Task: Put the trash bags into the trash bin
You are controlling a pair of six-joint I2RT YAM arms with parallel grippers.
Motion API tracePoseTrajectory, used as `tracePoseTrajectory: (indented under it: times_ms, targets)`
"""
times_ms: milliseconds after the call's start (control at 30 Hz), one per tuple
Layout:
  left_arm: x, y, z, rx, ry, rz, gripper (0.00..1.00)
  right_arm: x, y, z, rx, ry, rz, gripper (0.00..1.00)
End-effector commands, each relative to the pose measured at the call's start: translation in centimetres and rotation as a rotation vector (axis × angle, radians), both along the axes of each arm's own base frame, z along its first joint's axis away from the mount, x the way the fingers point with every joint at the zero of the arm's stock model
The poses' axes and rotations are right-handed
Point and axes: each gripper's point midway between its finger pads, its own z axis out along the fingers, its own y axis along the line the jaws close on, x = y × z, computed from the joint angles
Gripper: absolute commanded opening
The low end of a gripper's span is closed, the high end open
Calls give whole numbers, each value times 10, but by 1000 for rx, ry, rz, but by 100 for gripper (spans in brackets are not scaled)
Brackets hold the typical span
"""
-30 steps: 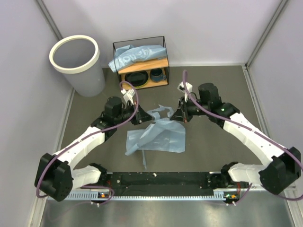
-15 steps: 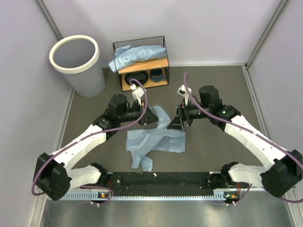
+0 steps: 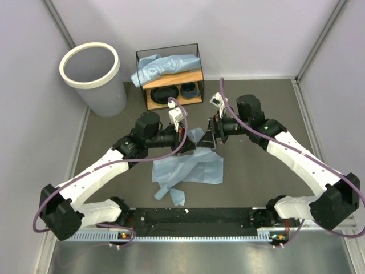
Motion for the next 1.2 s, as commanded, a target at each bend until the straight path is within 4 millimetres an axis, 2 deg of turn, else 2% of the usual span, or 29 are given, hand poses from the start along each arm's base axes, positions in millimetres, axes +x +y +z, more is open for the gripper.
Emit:
tracePoseTrajectory:
  times_ms: [0, 33, 67, 167, 200, 333, 433, 500, 567, 700, 800, 833, 900, 967, 1000, 1133, 1167]
  targets:
    - [-5, -8, 18, 6, -119, -57, 0, 8, 6, 21, 18, -94, -12, 72]
    - [-5, -9, 18, 17, -138, -64, 0, 10, 5, 20, 17, -94, -13, 61]
    - [-5, -7, 14, 36, -129, -57, 0, 7, 6, 23, 22, -101, -3, 31]
    - [8, 2, 3, 92, -135, 28, 0, 2, -2, 36, 29, -156, -10, 6]
    - [15, 9, -2, 114, -126, 68, 0, -1, -6, 39, 27, -168, -13, 3]
    - [38, 35, -10, 139, -104, 208, 0, -19, -25, 40, 6, -196, -3, 0]
    - [53, 44, -3, 124, -127, 257, 0, -35, -31, 44, 23, -219, 28, 0]
    - [58, 44, 7, 103, -158, 259, 0, -44, -30, 45, 41, -210, 64, 0]
    - [65, 41, 28, 66, -232, 262, 0, -51, -29, 48, 63, -195, 93, 0]
    - [79, 44, 58, 122, -497, 232, 0, -64, -27, 59, 111, -180, 141, 0]
    - [85, 55, 73, 182, -675, 233, 0, -67, -28, 64, 123, -180, 146, 0]
    - [83, 55, 77, 181, -722, 213, 0, -67, -29, 64, 125, -177, 141, 0]
    - [63, 46, 91, 116, -791, 106, 0, -67, -29, 69, 130, -194, 133, 0]
    - [38, 36, 97, 35, -775, -14, 1, -62, -29, 73, 135, -189, 109, 0]
    - [29, 34, 93, 8, -698, -39, 6, -58, -28, 77, 139, -191, 92, 0]
    - [0, 29, 78, -48, -479, -132, 43, -50, -24, 93, 185, -185, 46, 0]
    - [-4, 29, 65, -46, -444, -141, 46, -50, -24, 95, 193, -182, 41, 0]
